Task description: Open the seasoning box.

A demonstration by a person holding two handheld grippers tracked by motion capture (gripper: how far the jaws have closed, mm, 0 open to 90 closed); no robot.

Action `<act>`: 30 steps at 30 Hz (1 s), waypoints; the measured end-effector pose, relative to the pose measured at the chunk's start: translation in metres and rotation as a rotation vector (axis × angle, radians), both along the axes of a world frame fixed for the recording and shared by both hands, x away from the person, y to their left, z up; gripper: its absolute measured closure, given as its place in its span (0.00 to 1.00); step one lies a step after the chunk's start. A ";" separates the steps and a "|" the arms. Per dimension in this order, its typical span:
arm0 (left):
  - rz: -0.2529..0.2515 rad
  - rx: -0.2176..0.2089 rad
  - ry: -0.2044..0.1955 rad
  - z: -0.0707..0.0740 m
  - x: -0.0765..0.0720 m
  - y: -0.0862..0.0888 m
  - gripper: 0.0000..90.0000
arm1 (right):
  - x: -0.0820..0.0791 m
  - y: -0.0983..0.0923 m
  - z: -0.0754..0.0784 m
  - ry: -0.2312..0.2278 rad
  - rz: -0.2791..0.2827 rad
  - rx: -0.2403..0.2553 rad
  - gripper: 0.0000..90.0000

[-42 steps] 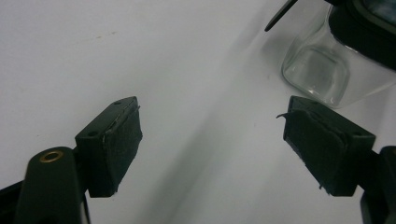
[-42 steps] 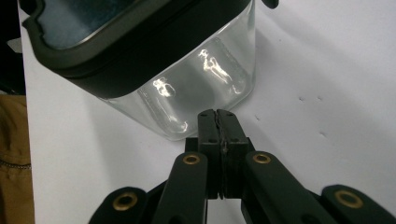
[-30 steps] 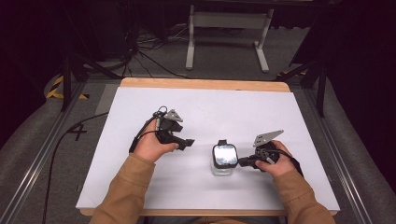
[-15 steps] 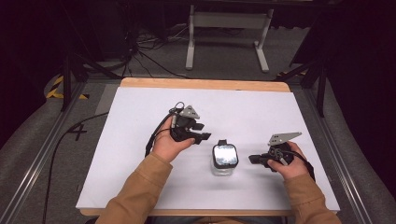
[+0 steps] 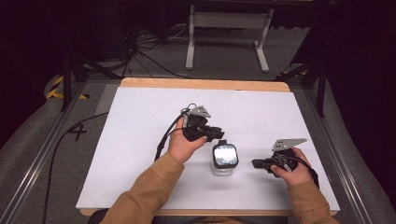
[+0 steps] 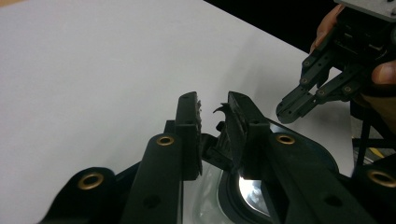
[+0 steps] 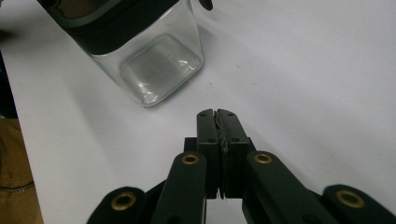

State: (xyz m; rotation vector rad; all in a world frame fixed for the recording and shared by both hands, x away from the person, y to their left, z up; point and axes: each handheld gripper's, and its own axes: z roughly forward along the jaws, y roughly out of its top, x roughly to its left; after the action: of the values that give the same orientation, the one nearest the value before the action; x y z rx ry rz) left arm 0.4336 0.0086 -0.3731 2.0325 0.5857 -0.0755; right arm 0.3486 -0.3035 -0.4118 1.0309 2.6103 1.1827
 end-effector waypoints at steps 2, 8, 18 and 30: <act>-0.008 0.005 0.016 -0.003 0.001 -0.002 0.87 | 0.000 0.000 0.000 0.001 0.002 -0.004 0.99; -0.013 0.022 0.018 -0.004 0.000 -0.003 0.91 | 0.000 0.002 0.000 -0.001 0.004 -0.003 0.97; -0.017 0.024 0.033 -0.004 -0.001 -0.005 0.97 | -0.001 0.006 0.000 -0.003 0.016 -0.008 0.97; -0.018 0.011 0.040 -0.005 0.000 -0.006 0.99 | -0.007 0.015 0.011 -0.038 0.056 -0.001 0.98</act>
State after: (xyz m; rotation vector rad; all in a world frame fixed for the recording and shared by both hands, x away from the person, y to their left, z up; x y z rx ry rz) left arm 0.4333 0.0030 -0.3783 2.0516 0.5943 -0.1243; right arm 0.3414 -0.2882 -0.4010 0.9323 2.6265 1.1997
